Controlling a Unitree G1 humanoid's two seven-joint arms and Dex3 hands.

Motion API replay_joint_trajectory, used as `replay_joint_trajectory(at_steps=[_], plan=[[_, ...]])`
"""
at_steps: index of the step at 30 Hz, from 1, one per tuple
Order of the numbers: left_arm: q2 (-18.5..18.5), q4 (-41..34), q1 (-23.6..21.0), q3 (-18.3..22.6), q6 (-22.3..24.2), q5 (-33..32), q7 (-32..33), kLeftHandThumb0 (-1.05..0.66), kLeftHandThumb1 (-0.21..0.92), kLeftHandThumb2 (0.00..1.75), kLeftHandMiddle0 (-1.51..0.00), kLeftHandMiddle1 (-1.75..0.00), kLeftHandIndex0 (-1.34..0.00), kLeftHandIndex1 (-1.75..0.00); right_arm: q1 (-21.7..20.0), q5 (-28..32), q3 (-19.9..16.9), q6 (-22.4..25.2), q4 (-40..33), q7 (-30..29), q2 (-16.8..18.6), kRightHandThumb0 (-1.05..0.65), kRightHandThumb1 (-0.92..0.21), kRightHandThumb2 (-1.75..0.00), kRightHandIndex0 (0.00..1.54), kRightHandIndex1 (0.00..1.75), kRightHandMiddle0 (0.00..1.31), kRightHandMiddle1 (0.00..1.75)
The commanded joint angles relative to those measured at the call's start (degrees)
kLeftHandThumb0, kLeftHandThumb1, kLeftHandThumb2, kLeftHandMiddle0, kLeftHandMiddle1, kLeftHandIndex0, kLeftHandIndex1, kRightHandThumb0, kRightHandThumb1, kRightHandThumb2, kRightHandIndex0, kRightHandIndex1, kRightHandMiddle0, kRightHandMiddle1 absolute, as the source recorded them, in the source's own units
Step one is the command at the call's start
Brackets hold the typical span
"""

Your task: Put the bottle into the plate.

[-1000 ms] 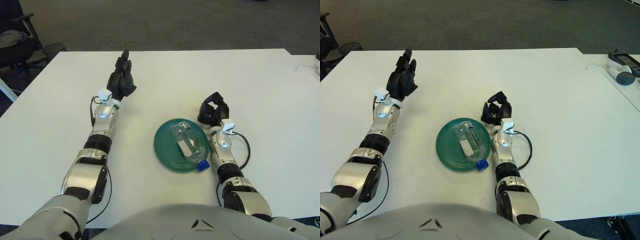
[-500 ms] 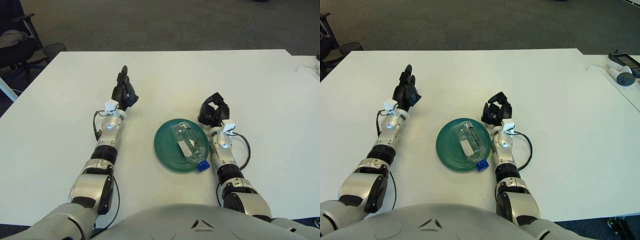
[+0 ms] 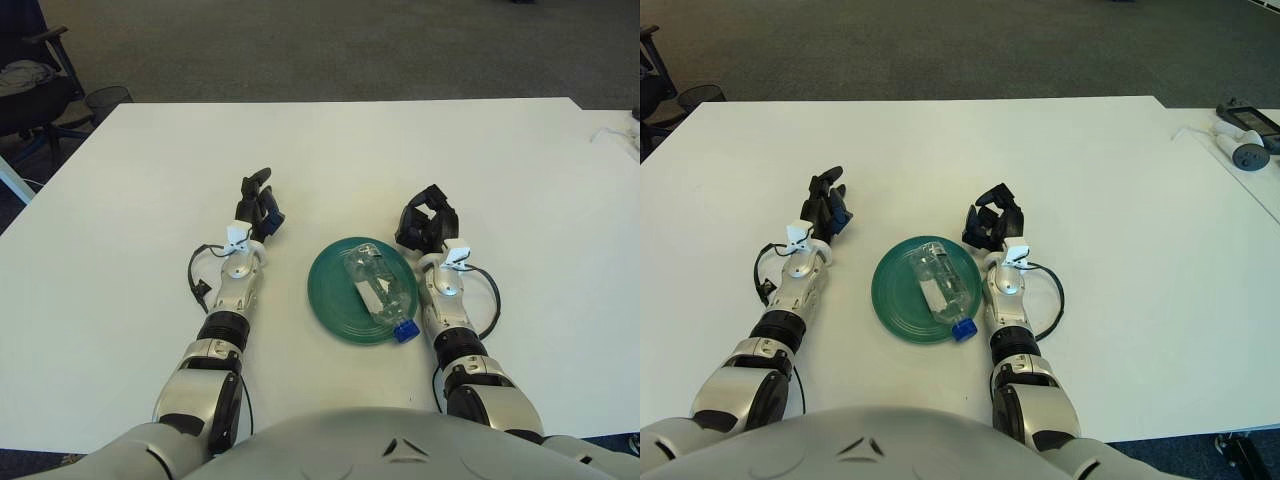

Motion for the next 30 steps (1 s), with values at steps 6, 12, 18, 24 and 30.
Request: replay_joint_trajectory(at_steps=[6, 12, 18, 24, 30], plan=[[-1.96, 5.88, 3.39, -3.39, -1.71, 10.84, 14.33, -0.43, 0.49, 1.1, -0.85, -1.74, -0.48, -1.74, 6.94, 1.01, -0.58, 1.18, 6.01, -0.59, 0.74, -0.47, -0.3, -1.33, 1.14, 1.75, 0.62, 1.75], [-3.16, 4.96, 4.53, -4.23, -2.31, 13.69, 19.42, -0.44, 0.4, 1.21, -1.05, -1.75, -0.54, -1.75, 6.77, 0.6, -0.48, 1.51, 6.16, -1.31, 0.51, -0.47, -0.3, -1.34, 1.14, 1.75, 0.62, 1.75], [-3.62, 5.32, 4.66, -4.29, -2.32, 14.74, 22.03, -0.45, 0.36, 1.26, -1.12, -1.75, -0.57, -1.75, 6.7, 0.12, -0.2, 1.62, 6.26, -1.94, 0.3, -0.47, -0.29, -1.34, 1.14, 1.75, 0.62, 1.75], [-4.03, 5.92, 4.57, -3.97, -2.59, 14.47, 22.57, -0.45, 0.35, 1.27, -1.14, -1.75, -0.58, -1.75, 6.68, -0.01, -0.19, 0.93, 6.52, -2.0, 0.2, -0.48, -0.29, -1.35, 1.15, 1.75, 0.63, 1.75], [-4.28, 6.28, 4.5, -3.26, -3.13, 12.95, 21.17, -0.46, 0.34, 1.28, -1.15, -1.75, -0.58, -1.75, 6.65, -0.1, -0.22, 0.82, 6.61, -2.17, 0.13, -0.48, -0.29, -1.35, 1.16, 1.75, 0.63, 1.75]])
